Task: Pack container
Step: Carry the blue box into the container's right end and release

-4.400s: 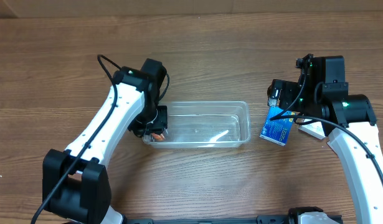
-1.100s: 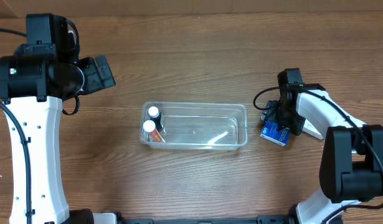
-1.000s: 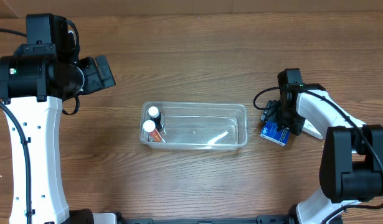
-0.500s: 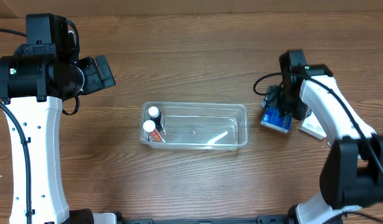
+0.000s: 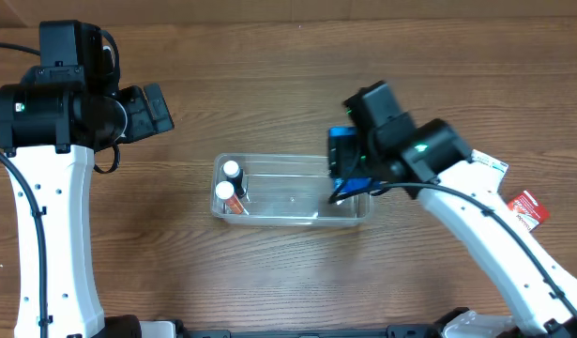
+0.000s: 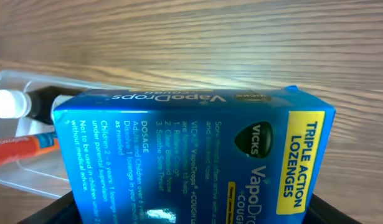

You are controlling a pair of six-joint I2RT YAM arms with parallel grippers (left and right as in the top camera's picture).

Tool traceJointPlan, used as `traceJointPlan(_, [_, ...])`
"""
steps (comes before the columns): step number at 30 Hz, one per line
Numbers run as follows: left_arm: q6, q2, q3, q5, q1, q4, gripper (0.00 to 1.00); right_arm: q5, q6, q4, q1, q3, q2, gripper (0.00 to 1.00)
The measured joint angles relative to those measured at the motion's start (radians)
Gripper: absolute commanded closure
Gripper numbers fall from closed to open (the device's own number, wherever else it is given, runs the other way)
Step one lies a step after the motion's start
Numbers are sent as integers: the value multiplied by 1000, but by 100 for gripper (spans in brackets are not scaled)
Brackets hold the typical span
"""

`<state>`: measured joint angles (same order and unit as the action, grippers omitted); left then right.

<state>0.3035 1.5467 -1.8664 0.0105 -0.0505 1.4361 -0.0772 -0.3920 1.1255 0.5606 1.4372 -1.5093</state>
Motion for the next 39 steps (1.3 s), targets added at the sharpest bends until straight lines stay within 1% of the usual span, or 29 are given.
traceJointPlan(4, [0, 0, 0, 0, 0, 0, 0, 3, -33, -51, 36, -73, -37, 21])
traceJointPlan(10, [0, 0, 0, 0, 0, 0, 0, 3, -53, -154, 38, -197, -95, 19])
traceJointPlan(15, [0, 0, 0, 0, 0, 0, 0, 3, -58, -201, 37, -245, -126, 18])
traceJointPlan(17, [0, 0, 0, 0, 0, 0, 0, 3, -60, -210, 37, -249, -142, 13])
traceJointPlan(21, [0, 0, 0, 0, 0, 0, 0, 3, -60, -231, 37, -251, -151, 0])
traceJointPlan(29, [0, 0, 0, 0, 0, 1, 0, -7, -52, -253, 37, -252, -151, 0])
traceJointPlan(33, [0, 0, 0, 0, 0, 4, 0, -53, -52, -191, 37, -214, -149, 0])
traceJointPlan(36, [0, 0, 0, 0, 0, 5, 0, -110, -53, -127, 19, -111, -129, 0])
traceJointPlan(39, [0, 0, 0, 0, 0, 6, 0, -155, -53, -55, -79, 38, -79, 0])
